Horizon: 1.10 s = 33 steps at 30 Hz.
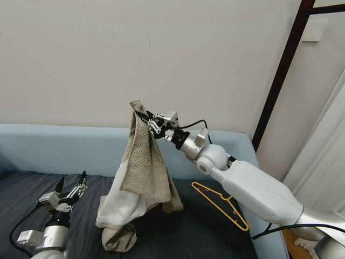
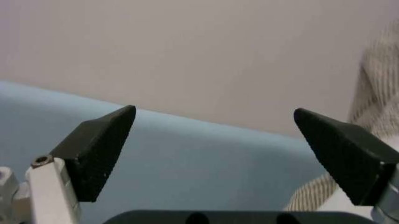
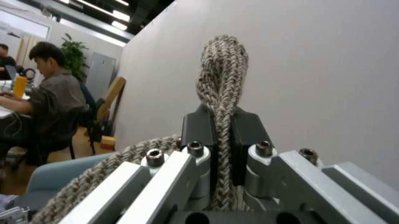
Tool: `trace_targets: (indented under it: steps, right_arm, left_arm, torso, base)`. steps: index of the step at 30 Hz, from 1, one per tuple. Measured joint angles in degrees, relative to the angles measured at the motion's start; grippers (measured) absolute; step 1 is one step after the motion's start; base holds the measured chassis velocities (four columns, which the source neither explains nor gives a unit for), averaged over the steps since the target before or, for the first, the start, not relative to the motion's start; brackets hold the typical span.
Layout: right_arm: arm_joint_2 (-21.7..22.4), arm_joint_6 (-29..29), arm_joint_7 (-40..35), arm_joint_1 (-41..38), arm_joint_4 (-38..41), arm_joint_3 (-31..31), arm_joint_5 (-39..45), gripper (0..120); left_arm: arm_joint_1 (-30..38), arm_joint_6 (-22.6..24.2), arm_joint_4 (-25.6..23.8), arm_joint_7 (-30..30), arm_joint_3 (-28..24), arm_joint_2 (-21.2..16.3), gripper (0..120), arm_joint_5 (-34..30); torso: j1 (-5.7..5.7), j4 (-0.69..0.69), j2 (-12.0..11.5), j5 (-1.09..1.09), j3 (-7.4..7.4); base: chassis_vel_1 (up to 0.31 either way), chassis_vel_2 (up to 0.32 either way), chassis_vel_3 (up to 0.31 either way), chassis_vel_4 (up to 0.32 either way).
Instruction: Pick up the clothes from the sofa and hang them on the clothes hanger.
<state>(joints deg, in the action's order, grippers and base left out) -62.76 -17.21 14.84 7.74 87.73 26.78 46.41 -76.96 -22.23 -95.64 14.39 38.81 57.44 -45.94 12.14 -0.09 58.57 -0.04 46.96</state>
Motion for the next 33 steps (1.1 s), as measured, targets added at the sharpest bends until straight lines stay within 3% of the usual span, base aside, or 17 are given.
trace_targets:
  steps: [2, 5, 6, 10, 14, 22, 29, 33]
  right_arm:
    - [-0.3, -0.23, 0.11, 0.62, -0.56, -0.53, -0.54, 4]
    - [-0.8, -0.38, 0.33, 0.85, -1.05, -0.64, -0.94, 4]
    - [-1.12, -0.45, 0.58, 1.02, -1.15, -0.65, -1.12, 4]
    - [-1.37, -0.53, 1.02, 1.22, -1.1, -0.65, -1.23, 4]
    - [-1.45, -0.58, 1.28, 1.32, -1.11, -0.49, -1.32, 4]
    - [-2.18, -0.76, 1.38, 1.08, -2.0, 0.48, -1.52, 4]
    - [-3.57, -1.28, 0.5, 0.53, -3.51, 0.75, -2.2, 4]
    - [-3.55, -1.31, 0.14, 0.48, -3.64, 0.75, -2.29, 4]
  left_arm:
    - [1.79, -1.62, 4.52, 6.63, -1.3, -2.83, 100, 2.36]
    - [2.95, -2.73, 7.41, 9.03, -2.14, -3.92, 100, 4.73]
    - [4.66, -3.7, 10.39, 10.33, -3.63, -4.57, 100, 7.11]
    - [8.3, -4.7, 14.87, 10.19, -6.84, -4.62, 100, 8.62]
    - [11.81, -4.94, 17.95, 8.7, -9.27, -3.16, 100, 9.38]
    - [16.95, -5.64, 22.89, 6.5, -14.22, 3.44, 100, 13.24]
    - [13.16, -7.82, 22.56, 7.58, -17.1, 9.2, 100, 18.69]
    - [10.63, -8.39, 20.79, 7.84, -17.94, 10.36, 100, 20.1]
  torso:
    - [0.0, 0.0, 0.0, -0.02, 0.0]
    - [0.0, 0.02, 0.0, 0.0, 0.0]
    - [0.0, 0.04, 0.0, -0.03, 0.0]
    - [0.0, 0.03, 0.0, -0.02, 0.0]
    - [0.0, 0.01, 0.0, -0.02, 0.0]
    - [0.0, 0.01, 0.0, 0.0, 0.0]
    - [0.0, 0.03, 0.0, -0.02, 0.0]
    - [0.0, 0.03, 0.0, 0.0, -0.01]
  base:
    - [0.0, 0.0, 0.0, 0.0]
    - [0.0, 0.0, 0.0, 0.0]
    - [0.0, 0.0, 0.0, 0.0]
    - [0.0, 0.0, 0.0, 0.0]
    - [0.0, 0.0, 0.0, 0.0]
    - [0.0, 0.0, 0.0, 0.0]
    - [0.0, 0.0, 0.0, 0.0]
    - [0.0, 0.0, 0.0, 0.0]
